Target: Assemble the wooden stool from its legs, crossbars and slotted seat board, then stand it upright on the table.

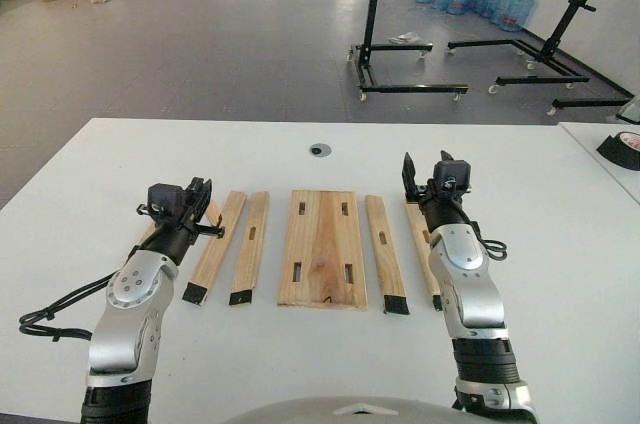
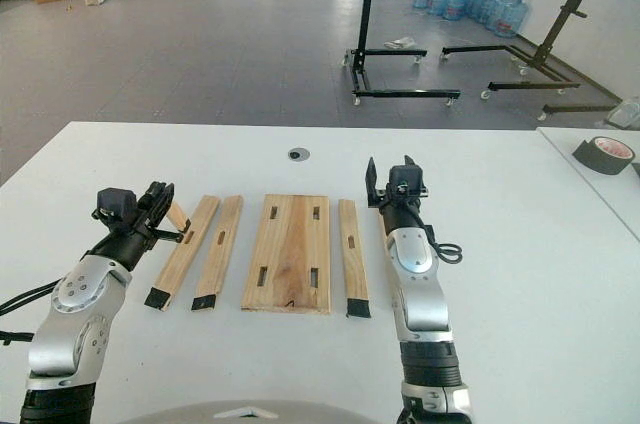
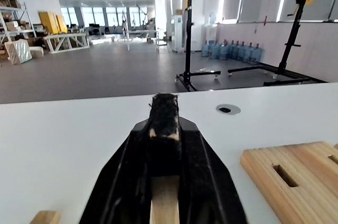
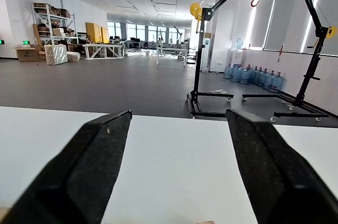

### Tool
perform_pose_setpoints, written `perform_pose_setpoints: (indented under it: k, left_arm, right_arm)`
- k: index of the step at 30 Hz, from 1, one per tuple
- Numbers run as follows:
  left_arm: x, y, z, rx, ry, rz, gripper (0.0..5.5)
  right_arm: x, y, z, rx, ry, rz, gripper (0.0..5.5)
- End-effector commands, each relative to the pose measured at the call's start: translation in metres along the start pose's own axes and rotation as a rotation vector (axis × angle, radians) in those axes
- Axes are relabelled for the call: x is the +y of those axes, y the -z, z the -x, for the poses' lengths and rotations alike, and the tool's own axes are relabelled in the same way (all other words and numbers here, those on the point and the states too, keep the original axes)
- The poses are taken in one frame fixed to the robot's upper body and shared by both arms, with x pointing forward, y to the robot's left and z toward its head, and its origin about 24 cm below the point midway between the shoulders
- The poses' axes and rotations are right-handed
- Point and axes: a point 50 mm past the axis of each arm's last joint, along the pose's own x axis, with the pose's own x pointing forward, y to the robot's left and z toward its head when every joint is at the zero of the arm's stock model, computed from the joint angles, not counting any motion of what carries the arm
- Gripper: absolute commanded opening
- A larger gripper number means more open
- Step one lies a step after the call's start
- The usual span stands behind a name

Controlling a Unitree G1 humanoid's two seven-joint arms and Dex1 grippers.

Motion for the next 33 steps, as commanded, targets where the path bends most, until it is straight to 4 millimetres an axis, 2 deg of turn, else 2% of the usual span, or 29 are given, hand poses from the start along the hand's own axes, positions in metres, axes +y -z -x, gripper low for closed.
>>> perform_pose_setpoints:
  k: [1, 10, 18, 24, 33]
  left_arm:
    - [-0.003, 0.001, 0.000, 0.009, 0.001, 0.009, 0.39]
    - [-0.003, 0.004, 0.007, 0.058, -0.019, -0.004, 0.39]
    - [-0.006, 0.020, 0.012, 0.134, -0.039, 0.031, 0.39]
    - [-0.005, 0.036, 0.009, 0.265, -0.022, 0.053, 0.39]
    - [-0.011, 0.056, 0.019, 0.378, -0.002, 0.043, 0.39]
  right_arm:
    - [0.001, 0.002, 0.002, 0.020, -0.008, 0.011, 3.29]
    - [0.001, 0.001, 0.006, 0.032, -0.018, 0.013, 3.29]
    - [0.000, -0.001, 0.006, 0.035, -0.034, 0.029, 3.29]
    - [0.002, -0.001, 0.007, 0.036, -0.046, 0.043, 3.29]
    - [0.001, -0.003, 0.005, 0.026, -0.057, 0.061, 3.29]
